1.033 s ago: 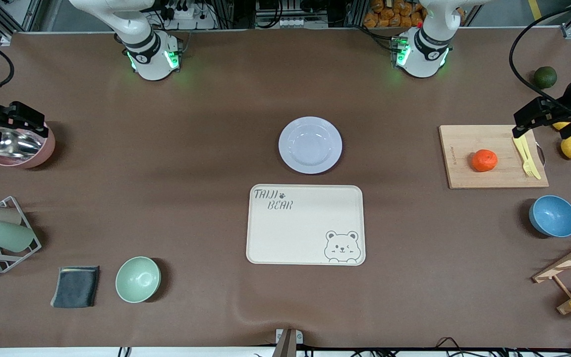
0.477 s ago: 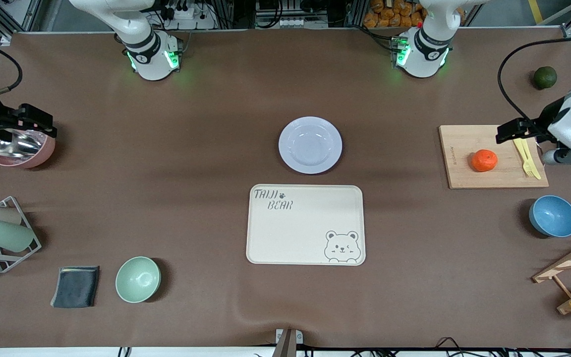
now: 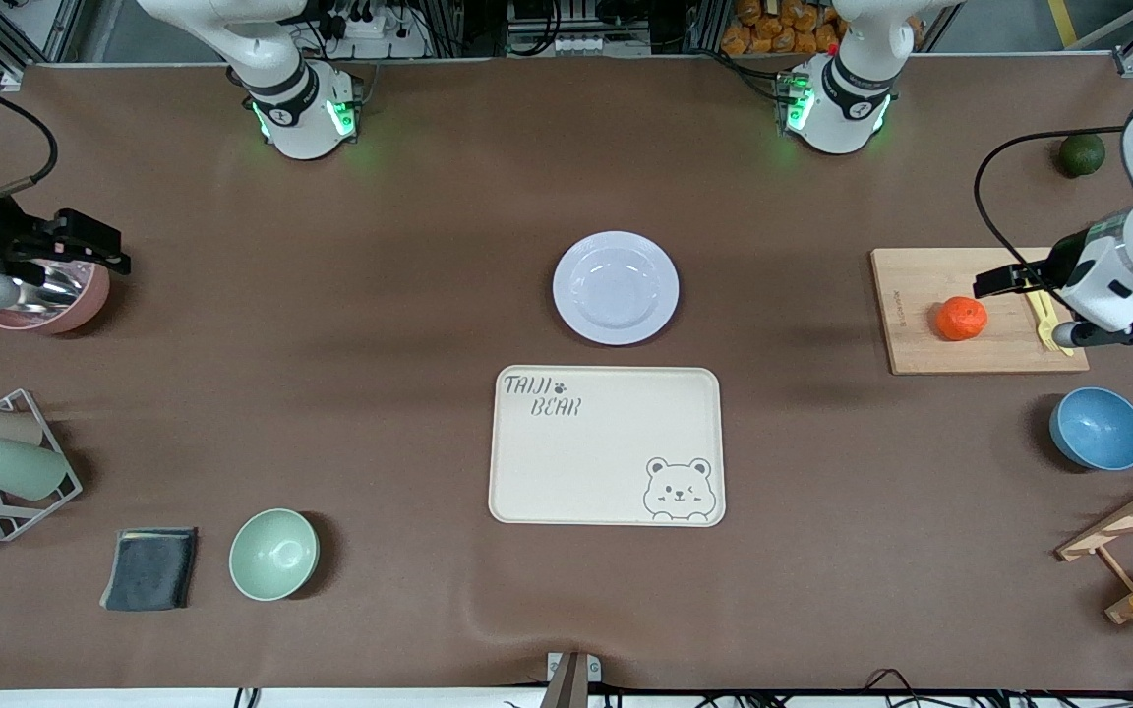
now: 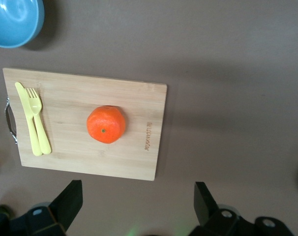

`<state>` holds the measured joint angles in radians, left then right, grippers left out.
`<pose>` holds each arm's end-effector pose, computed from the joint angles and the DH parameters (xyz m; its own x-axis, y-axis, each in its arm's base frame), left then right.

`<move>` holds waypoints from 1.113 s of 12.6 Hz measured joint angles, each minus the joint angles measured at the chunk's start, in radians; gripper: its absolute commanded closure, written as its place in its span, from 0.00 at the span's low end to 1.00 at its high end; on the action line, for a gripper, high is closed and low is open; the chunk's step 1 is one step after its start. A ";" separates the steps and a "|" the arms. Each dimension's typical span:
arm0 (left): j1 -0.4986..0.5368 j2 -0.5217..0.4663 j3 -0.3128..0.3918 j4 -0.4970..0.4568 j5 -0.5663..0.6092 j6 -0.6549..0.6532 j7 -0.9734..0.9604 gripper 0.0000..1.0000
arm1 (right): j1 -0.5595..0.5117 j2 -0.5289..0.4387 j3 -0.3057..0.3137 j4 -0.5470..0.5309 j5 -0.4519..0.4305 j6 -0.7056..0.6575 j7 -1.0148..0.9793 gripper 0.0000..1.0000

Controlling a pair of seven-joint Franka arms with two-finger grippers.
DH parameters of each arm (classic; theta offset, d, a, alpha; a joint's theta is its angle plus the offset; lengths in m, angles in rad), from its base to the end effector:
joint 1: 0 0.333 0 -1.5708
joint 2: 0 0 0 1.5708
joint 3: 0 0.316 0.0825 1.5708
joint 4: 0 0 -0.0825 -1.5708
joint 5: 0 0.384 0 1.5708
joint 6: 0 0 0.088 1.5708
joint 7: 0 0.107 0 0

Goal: Place orange and plate with both arms
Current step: 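Reach the left gripper down to the orange on the cutting board, then grasp the orange with the left gripper while the right gripper extends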

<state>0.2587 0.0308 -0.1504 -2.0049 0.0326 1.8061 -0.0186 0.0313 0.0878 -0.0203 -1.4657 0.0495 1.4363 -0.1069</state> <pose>0.5303 0.0609 0.4239 0.9671 0.1152 -0.2268 0.1116 -0.9933 -0.0288 0.5672 0.0126 0.6133 0.9861 0.1239 -0.1110 0.1178 -0.9912 -0.0599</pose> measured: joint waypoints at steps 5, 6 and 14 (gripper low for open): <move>0.034 0.004 0.000 -0.212 0.066 0.217 0.001 0.00 | 0.000 0.019 -0.001 -0.024 0.049 -0.001 0.001 0.00; 0.036 0.009 0.000 -0.229 0.071 0.236 0.001 0.00 | 0.000 0.024 -0.001 -0.024 0.062 -0.001 0.001 0.00; 0.151 0.179 0.001 -0.248 0.079 0.439 0.090 0.00 | -0.057 0.083 -0.017 -0.117 0.321 0.010 0.031 0.00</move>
<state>0.4101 0.2100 -0.1491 -2.2525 0.1118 2.2448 0.0711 -0.0253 0.1709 -0.0371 -1.5823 0.3708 1.4461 -0.0761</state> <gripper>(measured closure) 0.000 0.000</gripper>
